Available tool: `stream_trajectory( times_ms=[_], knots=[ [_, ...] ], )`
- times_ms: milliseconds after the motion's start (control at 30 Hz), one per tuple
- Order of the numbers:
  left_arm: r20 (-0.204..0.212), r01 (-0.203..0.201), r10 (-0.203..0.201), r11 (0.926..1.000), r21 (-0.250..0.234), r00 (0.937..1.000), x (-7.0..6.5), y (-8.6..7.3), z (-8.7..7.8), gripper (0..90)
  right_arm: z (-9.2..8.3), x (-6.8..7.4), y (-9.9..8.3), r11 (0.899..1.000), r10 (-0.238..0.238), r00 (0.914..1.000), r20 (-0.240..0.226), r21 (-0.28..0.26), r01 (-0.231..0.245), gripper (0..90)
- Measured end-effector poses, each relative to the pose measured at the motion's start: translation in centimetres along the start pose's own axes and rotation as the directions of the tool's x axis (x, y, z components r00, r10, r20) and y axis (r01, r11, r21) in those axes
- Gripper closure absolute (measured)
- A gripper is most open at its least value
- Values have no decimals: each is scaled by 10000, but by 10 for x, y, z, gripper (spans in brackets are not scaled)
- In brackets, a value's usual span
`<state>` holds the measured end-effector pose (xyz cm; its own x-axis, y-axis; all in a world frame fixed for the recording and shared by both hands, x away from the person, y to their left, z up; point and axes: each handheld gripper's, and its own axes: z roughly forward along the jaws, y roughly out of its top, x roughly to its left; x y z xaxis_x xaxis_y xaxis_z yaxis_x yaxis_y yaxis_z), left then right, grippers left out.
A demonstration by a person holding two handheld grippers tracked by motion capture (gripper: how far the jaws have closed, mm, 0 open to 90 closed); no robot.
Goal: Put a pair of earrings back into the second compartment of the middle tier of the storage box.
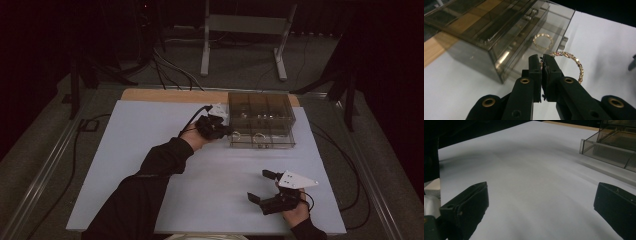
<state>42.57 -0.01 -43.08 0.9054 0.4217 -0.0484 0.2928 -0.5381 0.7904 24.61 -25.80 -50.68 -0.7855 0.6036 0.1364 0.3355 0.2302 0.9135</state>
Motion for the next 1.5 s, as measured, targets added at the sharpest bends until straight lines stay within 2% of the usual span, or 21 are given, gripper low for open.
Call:
stream_trajectory(
  times_ms=[100, 200, 433, 733, 833, 967, 1067, 1200, 1267, 1300, 1367, 1467, 1500],
  knots=[
    [138, -16, 15, 10000, 59, 9999, -2, 8, 13, 877, 0, 0, 0, 10000, 11, 10000, -8, 13, -11, 0],
    [170, -50, 49, 10000, 61, 9998, -4, 11, 19, 877, 0, 0, 0, 10000, 17, 10000, -19, 3, -17, 0],
    [311, 225, -224, 9997, -42, 9993, -5, 26, 42, 877, 0, 0, 0, 10000, 39, 10000, -38, 5, -39, 0],
    [387, 365, -362, 9993, -77, 9986, -7, 34, 65, 876, -1, 0, 0, 10000, 25, 10000, -55, 19, -25, 0],
    [293, 482, -480, 9988, -50, 9984, -7, 35, 77, 876, -1, 0, 0, 10000, 33, 10000, -73, -11, -33, 0],
    [222, 465, -465, 9989, 6, 9987, -7, 35, 85, 875, -1, 0, 0, 10000, 22, 10000, -76, 2, -22, 0],
    [173, 615, -614, 9981, -45, 9980, -8, 36, 92, 876, -1, 0, 0, 10000, 21, 10000, -89, -11, -21, 0],
    [-97, 669, -670, 9977, -48, 9977, -9, 38, 100, 867, -1, 0, 0, 10000, 28, 9999, -115, 6, -27, 0],
    [-74, 930, -931, 9956, -99, 9956, -9, 39, 104, 859, -1, 0, 0, 10000, 35, 9999, -121, 51, -34, 0],
    [-5, 921, -921, 9957, -99, 9957, -11, 38, 106, 773, -1, 0, 0, 10000, 3, 9999, -131, 69, -2, 0],
    [105, 814, -812, 9966, -149, 9966, -13, 38, 105, 695, -1, 0, 0, 10000, 1, 9999, -143, 42, 0, 0],
    [302, 807, -798, 9962, -324, 9964, -15, 39, 100, 601, -1, 1, -1, 10000, -3, 9999, -139, 58, 4, 0],
    [327, 796, -782, 9958, -451, 9964, -16, 41, 97, 601, -1, 0, -1, 10000, -6, 9999, -141, 66, 7, 0]
  ],
)
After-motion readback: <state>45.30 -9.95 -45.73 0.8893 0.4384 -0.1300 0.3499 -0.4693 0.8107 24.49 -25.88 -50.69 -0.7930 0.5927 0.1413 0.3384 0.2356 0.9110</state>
